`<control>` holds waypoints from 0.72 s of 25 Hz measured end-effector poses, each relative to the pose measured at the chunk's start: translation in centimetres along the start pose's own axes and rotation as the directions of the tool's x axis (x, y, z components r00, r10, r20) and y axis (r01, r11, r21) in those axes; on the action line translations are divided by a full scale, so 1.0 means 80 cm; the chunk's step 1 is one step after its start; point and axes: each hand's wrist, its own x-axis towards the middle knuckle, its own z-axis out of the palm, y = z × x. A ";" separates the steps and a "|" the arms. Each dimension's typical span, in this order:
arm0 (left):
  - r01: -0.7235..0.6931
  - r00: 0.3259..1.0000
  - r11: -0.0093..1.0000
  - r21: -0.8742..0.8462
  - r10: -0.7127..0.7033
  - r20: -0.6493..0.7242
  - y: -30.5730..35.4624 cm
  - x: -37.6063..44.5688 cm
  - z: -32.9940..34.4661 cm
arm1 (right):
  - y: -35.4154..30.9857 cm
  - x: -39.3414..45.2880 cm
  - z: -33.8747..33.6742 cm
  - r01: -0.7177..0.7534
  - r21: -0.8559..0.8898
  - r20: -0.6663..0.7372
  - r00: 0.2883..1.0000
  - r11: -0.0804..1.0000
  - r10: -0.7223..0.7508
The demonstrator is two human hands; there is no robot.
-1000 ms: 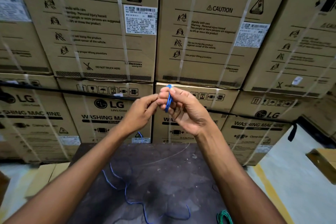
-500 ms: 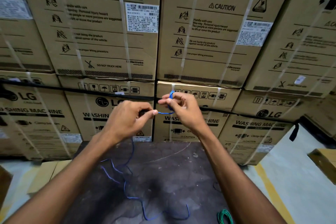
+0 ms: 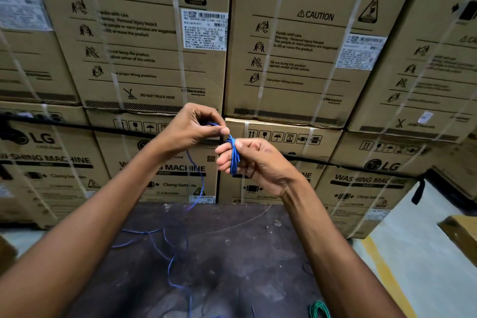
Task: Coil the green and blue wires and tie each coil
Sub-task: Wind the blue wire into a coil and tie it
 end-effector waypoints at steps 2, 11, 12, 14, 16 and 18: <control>0.006 0.999 0.993 -0.117 -0.011 -0.041 -0.012 -0.002 0.011 | 0.000 -0.001 0.002 0.028 0.108 -0.030 0.999 0.994 -0.025; 0.195 0.973 0.970 -0.147 -0.210 -0.094 -0.060 -0.054 0.087 | 0.004 0.024 0.005 0.231 0.386 -0.237 0.961 0.893 -0.146; 0.203 0.975 0.974 -0.104 -0.210 -0.065 -0.061 -0.059 0.089 | 0.008 0.029 0.004 0.255 0.365 -0.265 0.950 0.895 -0.163; 0.215 0.975 0.976 0.037 -0.212 -0.064 -0.059 -0.067 0.086 | 0.017 0.036 0.001 0.282 0.265 -0.329 0.925 0.922 -0.188; 0.269 0.960 0.920 0.284 -0.233 -0.152 -0.054 -0.072 0.079 | 0.029 0.041 -0.002 0.285 0.145 -0.388 0.897 0.947 -0.211; 0.332 0.940 0.798 0.504 -0.240 -0.241 -0.043 -0.077 0.074 | 0.038 0.046 0.003 0.279 0.048 -0.425 0.875 0.959 -0.233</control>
